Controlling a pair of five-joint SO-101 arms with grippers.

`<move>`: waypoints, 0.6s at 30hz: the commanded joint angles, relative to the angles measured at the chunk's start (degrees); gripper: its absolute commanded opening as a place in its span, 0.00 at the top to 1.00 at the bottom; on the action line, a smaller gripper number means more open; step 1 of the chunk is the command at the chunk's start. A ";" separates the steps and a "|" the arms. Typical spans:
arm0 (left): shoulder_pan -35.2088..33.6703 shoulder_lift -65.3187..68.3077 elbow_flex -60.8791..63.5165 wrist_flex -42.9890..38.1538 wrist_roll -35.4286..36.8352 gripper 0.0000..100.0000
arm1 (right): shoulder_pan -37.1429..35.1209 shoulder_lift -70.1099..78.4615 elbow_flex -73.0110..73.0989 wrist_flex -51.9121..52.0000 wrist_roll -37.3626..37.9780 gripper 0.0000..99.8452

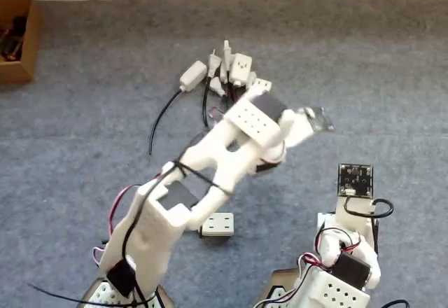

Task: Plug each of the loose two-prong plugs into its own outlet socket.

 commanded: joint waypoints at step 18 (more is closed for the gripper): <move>6.02 4.53 -5.14 0.53 -2.11 0.86 | 7.69 -0.75 -0.22 -1.36 -0.62 0.76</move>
